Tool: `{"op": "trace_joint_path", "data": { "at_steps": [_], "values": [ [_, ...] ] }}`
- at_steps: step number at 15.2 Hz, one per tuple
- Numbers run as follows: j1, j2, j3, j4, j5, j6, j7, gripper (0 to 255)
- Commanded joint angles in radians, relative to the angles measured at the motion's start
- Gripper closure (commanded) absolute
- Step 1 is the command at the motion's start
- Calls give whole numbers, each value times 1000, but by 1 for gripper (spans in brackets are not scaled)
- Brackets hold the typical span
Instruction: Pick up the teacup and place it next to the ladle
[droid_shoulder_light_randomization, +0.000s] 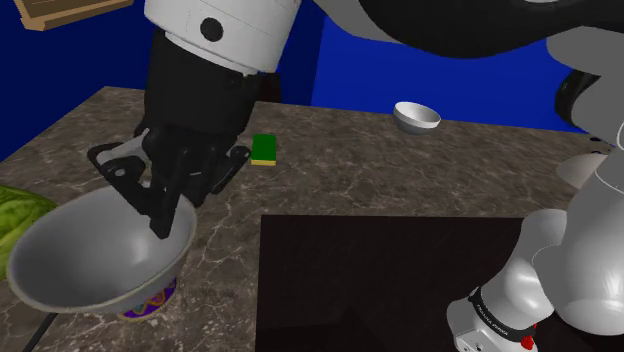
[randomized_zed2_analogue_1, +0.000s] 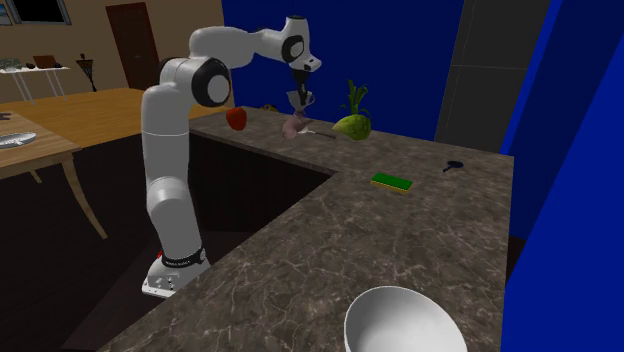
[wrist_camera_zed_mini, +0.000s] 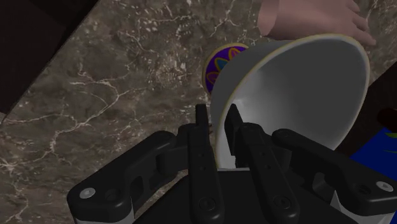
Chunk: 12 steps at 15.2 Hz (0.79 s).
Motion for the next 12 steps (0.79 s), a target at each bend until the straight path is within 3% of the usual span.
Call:
{"op": "trace_joint_path", "data": {
  "at_steps": [1,5,12],
  "values": [
    [48,82,12,95,-60,-15,59,255],
    [172,257,13,335,-173,-86,153,255],
    [144,218,11,181,-151,31,141,255]
  ]
}}
